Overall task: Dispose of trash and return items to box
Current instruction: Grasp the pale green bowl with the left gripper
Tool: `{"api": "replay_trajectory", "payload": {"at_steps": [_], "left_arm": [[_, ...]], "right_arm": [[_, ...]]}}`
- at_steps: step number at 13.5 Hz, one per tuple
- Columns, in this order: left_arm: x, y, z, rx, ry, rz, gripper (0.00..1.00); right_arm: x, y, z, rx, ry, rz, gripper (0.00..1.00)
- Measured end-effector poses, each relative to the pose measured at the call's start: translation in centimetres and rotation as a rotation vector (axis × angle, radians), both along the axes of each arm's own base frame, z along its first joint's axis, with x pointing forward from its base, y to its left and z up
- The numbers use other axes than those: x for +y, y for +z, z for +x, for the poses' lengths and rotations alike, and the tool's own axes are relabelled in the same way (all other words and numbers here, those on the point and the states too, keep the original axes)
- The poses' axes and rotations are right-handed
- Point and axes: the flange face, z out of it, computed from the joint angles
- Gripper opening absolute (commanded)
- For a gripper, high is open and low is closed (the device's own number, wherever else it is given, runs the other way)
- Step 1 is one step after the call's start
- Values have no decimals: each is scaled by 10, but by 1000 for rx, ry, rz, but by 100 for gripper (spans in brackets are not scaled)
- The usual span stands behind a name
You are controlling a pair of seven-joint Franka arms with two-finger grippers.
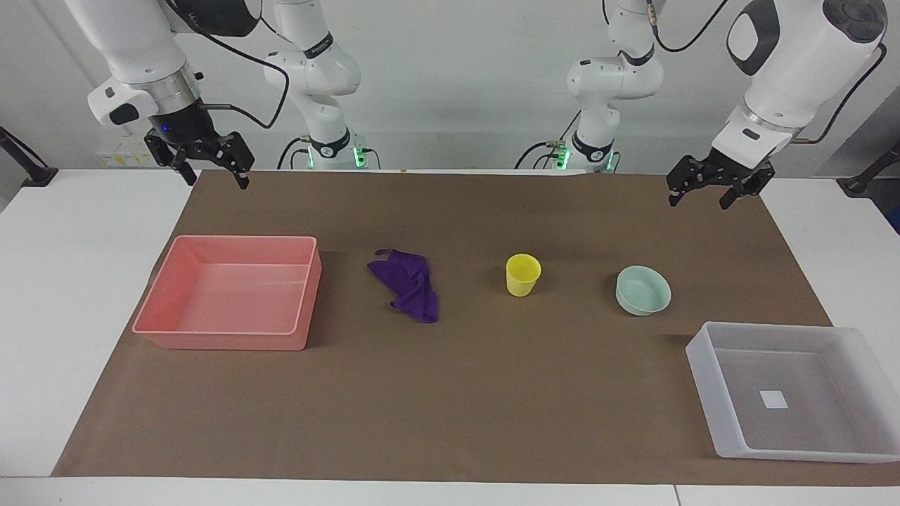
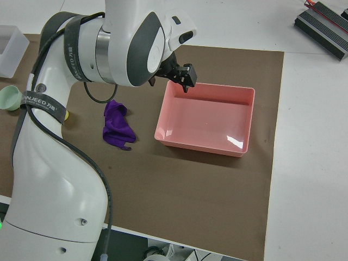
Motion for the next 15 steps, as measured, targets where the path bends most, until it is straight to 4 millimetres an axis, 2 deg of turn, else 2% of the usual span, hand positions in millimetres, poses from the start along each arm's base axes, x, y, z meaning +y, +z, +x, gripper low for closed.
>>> {"api": "replay_trajectory", "payload": {"at_steps": [7,11,13,15], "left_arm": [[-1,0,0,1,-1,0,100],[-1,-9,1,-10,-1,0,100],[-1,-20,5,-53,3,-2,100],[0,-41,6,-80,6,-2,100]], "right_arm": [[3,0,0,-1,7,-3,100],[3,0,0,0,7,-3,100],[4,0,0,2,7,-3,100],[4,0,-1,8,7,-3,100]]}}
